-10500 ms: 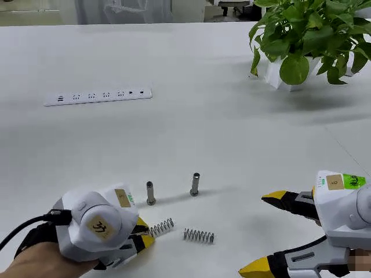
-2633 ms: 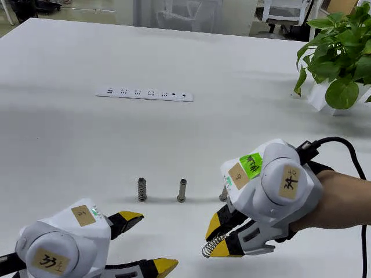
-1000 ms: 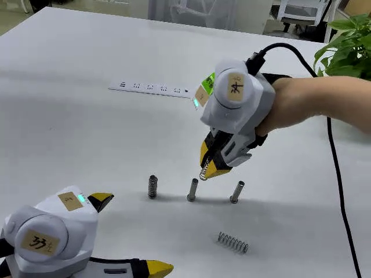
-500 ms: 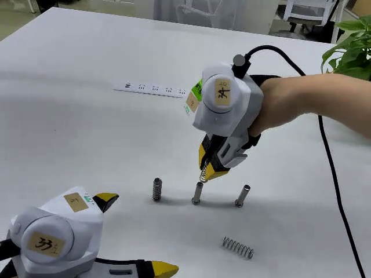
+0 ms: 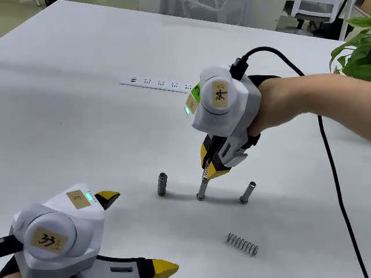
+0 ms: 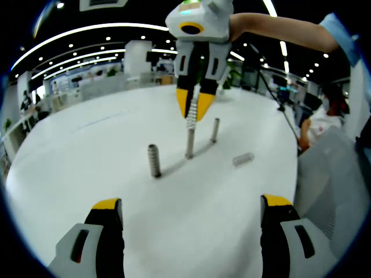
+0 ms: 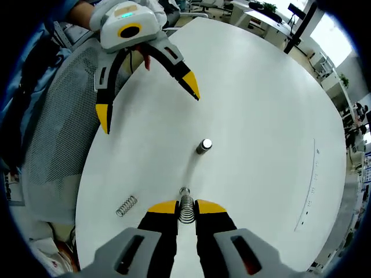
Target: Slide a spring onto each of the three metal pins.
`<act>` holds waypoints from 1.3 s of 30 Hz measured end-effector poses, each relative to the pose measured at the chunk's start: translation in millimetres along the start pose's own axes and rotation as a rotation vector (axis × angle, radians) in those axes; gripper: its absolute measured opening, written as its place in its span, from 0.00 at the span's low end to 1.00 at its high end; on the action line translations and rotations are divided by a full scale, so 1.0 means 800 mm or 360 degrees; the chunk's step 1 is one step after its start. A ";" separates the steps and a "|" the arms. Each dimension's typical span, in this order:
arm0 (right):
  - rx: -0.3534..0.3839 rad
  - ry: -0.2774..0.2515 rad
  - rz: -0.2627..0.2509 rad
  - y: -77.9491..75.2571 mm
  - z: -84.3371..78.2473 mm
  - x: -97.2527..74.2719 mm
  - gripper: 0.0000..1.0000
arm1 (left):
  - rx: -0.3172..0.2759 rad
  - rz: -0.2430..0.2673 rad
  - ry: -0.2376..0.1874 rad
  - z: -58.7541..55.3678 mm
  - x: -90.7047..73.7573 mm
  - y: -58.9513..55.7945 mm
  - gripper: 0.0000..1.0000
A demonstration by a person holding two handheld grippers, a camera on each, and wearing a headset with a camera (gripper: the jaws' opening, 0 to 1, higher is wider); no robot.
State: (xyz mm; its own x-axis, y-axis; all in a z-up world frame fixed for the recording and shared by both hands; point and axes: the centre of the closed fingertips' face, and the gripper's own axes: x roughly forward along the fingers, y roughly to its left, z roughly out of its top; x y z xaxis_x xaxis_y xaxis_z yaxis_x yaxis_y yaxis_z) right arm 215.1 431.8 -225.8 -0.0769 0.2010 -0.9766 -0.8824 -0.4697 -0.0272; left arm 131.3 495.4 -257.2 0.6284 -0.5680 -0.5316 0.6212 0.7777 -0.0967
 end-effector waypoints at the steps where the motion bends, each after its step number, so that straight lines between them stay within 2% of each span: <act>1: 0.0000 0.0007 0.0002 0.000 -0.001 0.001 0.12 | -0.0002 -0.0001 0.0000 0.000 0.000 0.000 1.00; 3: 0.0005 0.0015 0.0009 0.001 -0.003 0.002 0.12 | -0.0004 0.0001 -0.0002 -0.001 -0.001 0.000 1.00; 7: 0.0027 -0.0023 0.0007 0.000 0.002 0.001 0.12 | -0.0013 0.0005 -0.0003 -0.002 -0.001 0.001 1.00; 21: -0.0001 0.0022 0.0017 0.002 -0.001 0.013 0.12 | -0.0024 -0.0003 0.0008 -0.008 -0.002 -0.001 1.00; 24: -0.0012 0.0045 0.0024 0.003 -0.002 0.018 0.12 | -0.0030 -0.0009 0.0018 -0.010 -0.002 -0.001 0.97; 39: 0.0005 0.0099 0.0025 0.005 -0.009 0.050 0.12 | -0.0041 0.0001 0.0019 -0.014 -0.005 0.002 0.98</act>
State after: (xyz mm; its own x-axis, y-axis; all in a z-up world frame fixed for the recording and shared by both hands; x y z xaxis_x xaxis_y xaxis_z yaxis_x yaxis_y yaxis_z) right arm 212.4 431.6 -266.5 -0.0615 0.1397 -0.9883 -0.8828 -0.4696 -0.0114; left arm 124.2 502.0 -264.3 0.6228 -0.5644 -0.5419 0.6086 0.7847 -0.1178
